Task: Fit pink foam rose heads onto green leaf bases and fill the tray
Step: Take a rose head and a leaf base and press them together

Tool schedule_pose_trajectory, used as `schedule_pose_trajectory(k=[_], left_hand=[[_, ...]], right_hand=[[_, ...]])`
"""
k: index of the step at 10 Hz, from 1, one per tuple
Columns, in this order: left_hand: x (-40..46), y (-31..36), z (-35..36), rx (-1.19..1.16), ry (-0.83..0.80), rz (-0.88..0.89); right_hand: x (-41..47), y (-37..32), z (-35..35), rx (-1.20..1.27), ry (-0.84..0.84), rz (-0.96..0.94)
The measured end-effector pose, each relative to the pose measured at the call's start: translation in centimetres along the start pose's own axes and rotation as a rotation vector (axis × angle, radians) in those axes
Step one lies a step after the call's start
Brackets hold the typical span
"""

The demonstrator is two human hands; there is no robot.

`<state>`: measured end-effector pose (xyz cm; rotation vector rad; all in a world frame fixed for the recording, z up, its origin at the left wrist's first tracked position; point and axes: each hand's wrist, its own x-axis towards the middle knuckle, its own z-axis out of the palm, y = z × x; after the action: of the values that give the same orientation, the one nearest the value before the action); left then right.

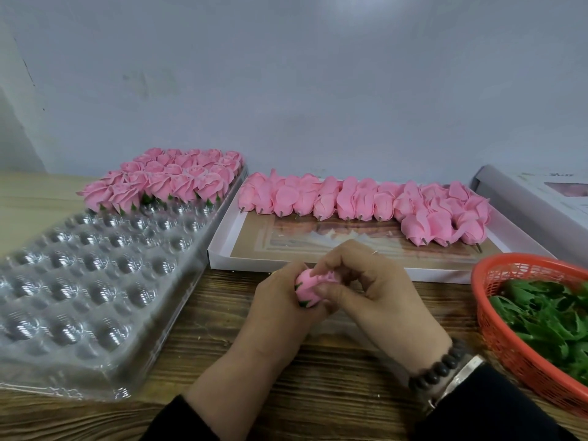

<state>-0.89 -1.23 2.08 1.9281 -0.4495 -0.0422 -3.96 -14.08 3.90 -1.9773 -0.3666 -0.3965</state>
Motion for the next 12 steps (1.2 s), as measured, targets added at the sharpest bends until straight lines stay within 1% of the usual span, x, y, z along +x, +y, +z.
schedule_pose_trajectory(k=[1, 2, 3, 4, 5, 6, 7, 8, 9, 10, 11, 12], left_hand=[[-0.2, 0.1, 0.0, -0.047, -0.007, 0.0], [-0.1, 0.0, 0.0, -0.019, -0.024, 0.0], [0.0, 0.0, -0.1, 0.134, -0.016, 0.048], [-0.1, 0.0, -0.1, 0.141, -0.007, 0.066], [-0.3, 0.2, 0.0, -0.016, -0.041, 0.037], [-0.5, 0.6, 0.6, -0.076, -0.106, 0.052], [-0.8, 1.2, 0.7, -0.135, -0.191, 0.082], [-1.2, 1.5, 1.3, -0.093, -0.182, 0.112], [-1.3, 1.7, 1.6, -0.143, -0.118, 0.151], [-1.5, 2.1, 1.5, -0.132, -0.092, 0.109], [-1.4, 1.6, 1.5, -0.242, -0.132, 0.079], [-1.1, 1.7, 1.5, -0.266, -0.162, 0.136]], right_hand=[[-0.1, -0.2, 0.1, -0.124, -0.057, -0.076], [-0.2, -0.4, 0.2, -0.227, -0.073, -0.147], [-0.2, -0.4, 0.2, -0.234, -0.083, -0.151], [-0.3, -0.4, 0.4, -0.187, -0.082, -0.13], [-0.5, -0.7, 0.4, -0.05, 0.077, -0.084], [-0.4, -0.9, 0.5, 0.071, 0.295, -0.052], [-0.3, -1.4, 1.2, 0.122, 0.287, -0.05], [-0.3, -1.4, 2.3, 0.028, 0.219, -0.061], [-0.4, -0.9, 2.5, -0.079, 0.167, -0.02], [-0.3, -0.7, 2.1, -0.077, 0.088, 0.053], [-0.3, -0.7, 1.9, -0.082, 0.027, 0.105], [-0.2, -0.6, 1.8, -0.103, -0.012, 0.139]])
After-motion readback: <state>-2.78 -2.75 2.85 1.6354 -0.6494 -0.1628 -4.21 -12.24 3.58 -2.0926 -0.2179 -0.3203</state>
